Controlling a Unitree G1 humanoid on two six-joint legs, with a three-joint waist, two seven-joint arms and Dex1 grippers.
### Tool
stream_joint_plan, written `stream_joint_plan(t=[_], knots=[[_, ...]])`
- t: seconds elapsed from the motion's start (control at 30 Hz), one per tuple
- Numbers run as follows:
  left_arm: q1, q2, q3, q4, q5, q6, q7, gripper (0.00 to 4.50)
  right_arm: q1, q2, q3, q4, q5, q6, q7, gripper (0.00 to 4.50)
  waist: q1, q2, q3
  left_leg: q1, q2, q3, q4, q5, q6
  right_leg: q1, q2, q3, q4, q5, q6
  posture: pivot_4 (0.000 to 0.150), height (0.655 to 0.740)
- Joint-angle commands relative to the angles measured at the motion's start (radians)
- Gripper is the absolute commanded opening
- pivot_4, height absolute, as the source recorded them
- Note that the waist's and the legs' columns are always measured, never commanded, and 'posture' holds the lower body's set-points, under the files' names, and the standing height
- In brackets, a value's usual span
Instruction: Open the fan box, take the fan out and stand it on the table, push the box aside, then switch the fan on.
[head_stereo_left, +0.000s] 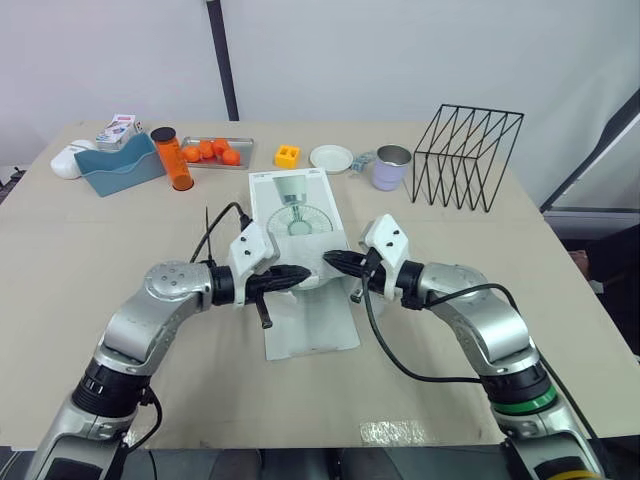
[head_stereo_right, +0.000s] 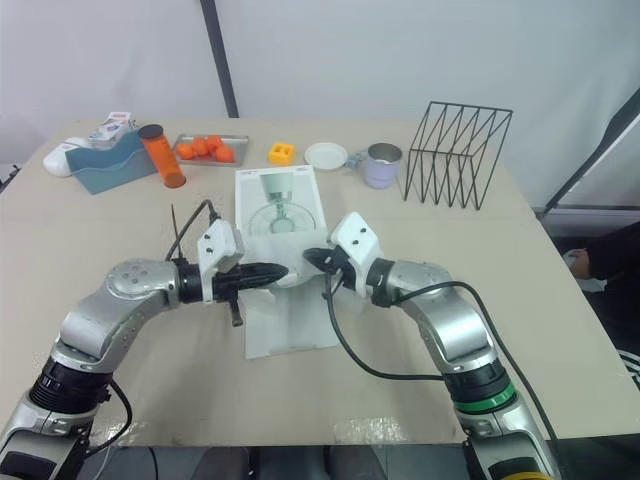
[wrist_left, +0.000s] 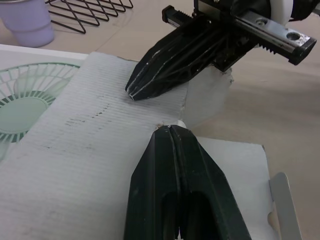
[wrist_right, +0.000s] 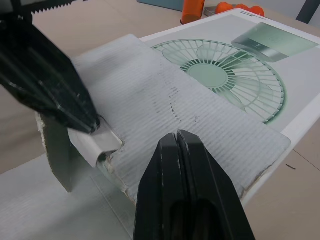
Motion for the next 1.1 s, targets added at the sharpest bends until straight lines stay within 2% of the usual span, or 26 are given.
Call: stream_joint_plan(t=[0.03, 0.33, 0.77, 0.9, 1.1], knots=[[0.0, 0.037, -0.026, -0.032, 0.028, -0.001, -0.018, 0.0, 0.003, 0.0, 0.003, 0.018, -0.014, 0.008, -0.005, 0.02, 0.0, 0.0, 0.0, 0.0, 0.0, 0.0, 0.0, 0.0, 0.0, 0.0, 0.0, 0.0, 0.0, 0.0, 0.0, 0.15, 0.74], [-0.006, 0.067, -0.039, -0.03, 0.048, 0.019, -0.035, 0.0, -0.005, 0.001, 0.001, 0.022, -0.013, 0.006, -0.005, 0.02, 0.0, 0.0, 0.0, 0.001, 0.001, 0.0, 0.0, 0.0, 0.0, 0.0, 0.001, 0.0, 0.0, 0.0, -0.001, 0.15, 0.74], [-0.002, 0.287, 0.021, -0.032, -0.004, 0.091, -0.189, 0.0, -0.003, -0.003, 0.003, 0.022, -0.013, 0.003, 0.003, 0.02, -0.001, 0.0, 0.0, 0.001, 0.001, 0.0, 0.0, 0.0, 0.0, 0.0, 0.001, 0.0, 0.0, 0.0, -0.001, 0.15, 0.74], [0.005, 0.294, 0.047, 0.025, 0.019, 0.079, -0.158, 0.0, -0.002, -0.004, 0.004, 0.02, -0.012, 0.002, 0.005, 0.02, -0.001, 0.0, 0.0, 0.001, 0.002, 0.0, 0.0, 0.0, 0.0, 0.0, 0.002, 0.0, 0.0, 0.001, -0.001, 0.15, 0.74], [-0.017, 0.217, 0.084, 0.139, 0.075, 0.029, -0.019, 0.0, -0.006, -0.006, 0.003, 0.014, -0.009, 0.004, 0.01, 0.02, 0.002, 0.0, 0.0, 0.0, 0.002, 0.0, 0.0, 0.0, 0.0, 0.0, 0.002, 0.0, 0.0, 0.001, -0.001, 0.15, 0.74]])
